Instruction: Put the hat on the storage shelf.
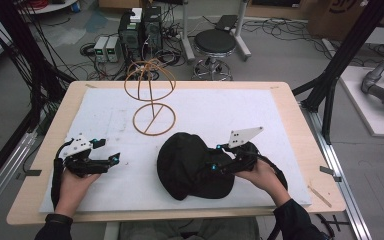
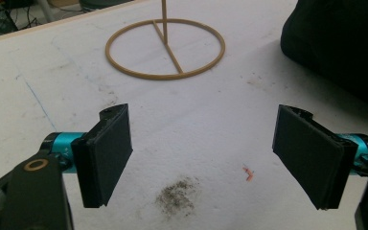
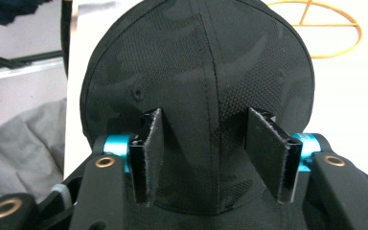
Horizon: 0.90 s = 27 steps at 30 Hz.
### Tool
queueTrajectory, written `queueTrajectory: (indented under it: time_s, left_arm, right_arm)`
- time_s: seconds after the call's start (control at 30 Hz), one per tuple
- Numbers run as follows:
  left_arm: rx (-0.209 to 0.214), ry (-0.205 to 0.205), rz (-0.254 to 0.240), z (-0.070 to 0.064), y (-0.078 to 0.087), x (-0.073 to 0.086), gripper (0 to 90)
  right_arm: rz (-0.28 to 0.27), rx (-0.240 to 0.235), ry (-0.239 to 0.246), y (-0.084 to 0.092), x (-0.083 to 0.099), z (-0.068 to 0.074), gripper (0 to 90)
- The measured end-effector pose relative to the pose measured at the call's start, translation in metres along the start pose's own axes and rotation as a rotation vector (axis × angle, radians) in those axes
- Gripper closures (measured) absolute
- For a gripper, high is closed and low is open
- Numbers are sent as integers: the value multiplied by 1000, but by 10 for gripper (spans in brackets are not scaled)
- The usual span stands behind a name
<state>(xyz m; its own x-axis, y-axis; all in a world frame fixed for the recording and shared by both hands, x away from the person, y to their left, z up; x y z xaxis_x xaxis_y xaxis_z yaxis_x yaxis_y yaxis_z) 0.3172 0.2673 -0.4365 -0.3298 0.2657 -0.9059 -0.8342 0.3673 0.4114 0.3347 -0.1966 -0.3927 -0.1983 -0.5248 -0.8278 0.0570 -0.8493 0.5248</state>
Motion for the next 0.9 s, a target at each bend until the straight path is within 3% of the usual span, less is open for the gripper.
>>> queueTrajectory:
  time_s: [0.23, 0.33, 0.4, 0.53, 0.9]
  left_arm:
    - [9, 10, -5, -1, 0, -1, 210]
    - [38, 7, -21, -5, 2, -6, 213]
    - [59, 1, -31, -10, 1, -9, 214]
    - [157, -1, -41, -22, -2, -12, 231]
    - [357, 20, -51, -62, -16, -27, 205]
  right_arm:
    - [15, 27, 42, -1, -1, 3, 596]
    - [-4, 13, 23, 0, -1, 2, 495]
    - [-13, 9, 21, 1, -1, 1, 480]
    - [-30, 25, 24, 4, -2, 3, 420]
    - [-64, 108, 22, 30, 6, 3, 399]
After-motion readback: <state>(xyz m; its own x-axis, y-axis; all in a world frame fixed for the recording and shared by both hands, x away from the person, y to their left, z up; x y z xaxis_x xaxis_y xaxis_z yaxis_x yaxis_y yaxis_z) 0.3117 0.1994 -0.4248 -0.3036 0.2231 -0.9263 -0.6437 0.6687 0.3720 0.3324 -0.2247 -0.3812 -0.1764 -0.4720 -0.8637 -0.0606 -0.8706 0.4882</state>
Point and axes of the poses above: each handheld gripper's, and its own axes: y roughly backward along the jaws, x roughly out of its underside, z roughly to its left, the point moved 1 cm from there along -y, roughly forward along the jaws, and after that the axes turned 15 degrees about -x, right-handed, at the moved point
